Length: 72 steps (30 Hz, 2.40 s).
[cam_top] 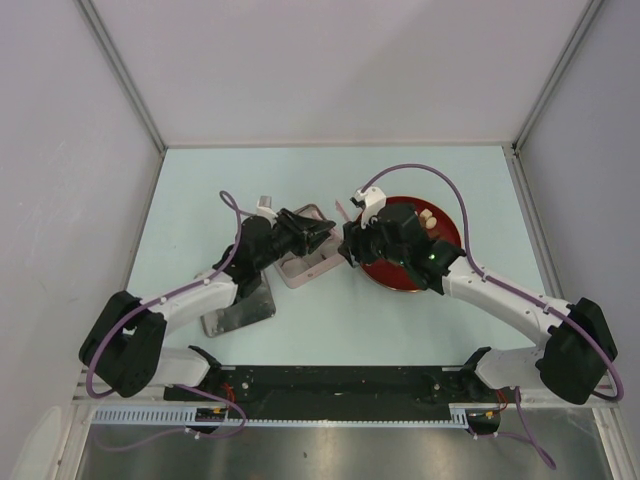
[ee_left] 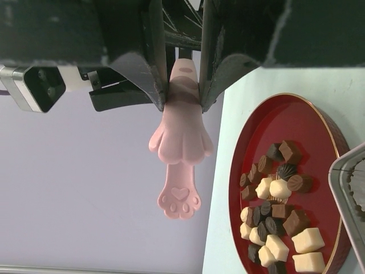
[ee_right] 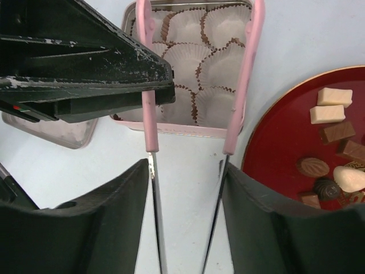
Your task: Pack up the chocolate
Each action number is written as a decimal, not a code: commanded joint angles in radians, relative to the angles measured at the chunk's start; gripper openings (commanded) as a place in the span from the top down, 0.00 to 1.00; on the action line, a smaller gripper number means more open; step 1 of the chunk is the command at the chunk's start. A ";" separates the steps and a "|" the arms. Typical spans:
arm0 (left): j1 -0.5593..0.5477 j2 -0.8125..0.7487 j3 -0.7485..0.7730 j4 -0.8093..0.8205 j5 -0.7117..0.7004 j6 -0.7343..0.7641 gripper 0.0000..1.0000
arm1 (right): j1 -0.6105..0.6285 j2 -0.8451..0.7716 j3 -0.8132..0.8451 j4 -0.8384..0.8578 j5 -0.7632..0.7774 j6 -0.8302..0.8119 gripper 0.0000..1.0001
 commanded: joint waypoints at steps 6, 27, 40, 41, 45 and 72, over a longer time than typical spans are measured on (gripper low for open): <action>-0.015 0.002 0.073 -0.023 0.009 0.062 0.98 | 0.014 0.004 0.024 -0.011 0.019 -0.020 0.54; 0.025 -0.314 0.116 -0.411 -0.247 0.700 0.21 | -0.041 -0.050 0.026 -0.283 0.089 -0.044 0.74; 0.056 -0.570 0.079 -0.632 -0.587 1.367 0.02 | -0.208 -0.048 0.026 -0.585 0.108 0.065 0.72; 0.059 -0.584 0.076 -0.635 -0.599 1.413 0.02 | -0.218 -0.045 0.027 -0.599 0.115 0.074 0.72; 0.070 -0.601 0.081 -0.652 -0.636 1.479 0.01 | -0.261 -0.034 0.042 -0.633 0.085 0.104 0.72; 0.073 -0.601 0.035 -0.630 -0.637 1.525 0.01 | -0.282 0.117 0.042 -0.629 -0.007 0.128 0.57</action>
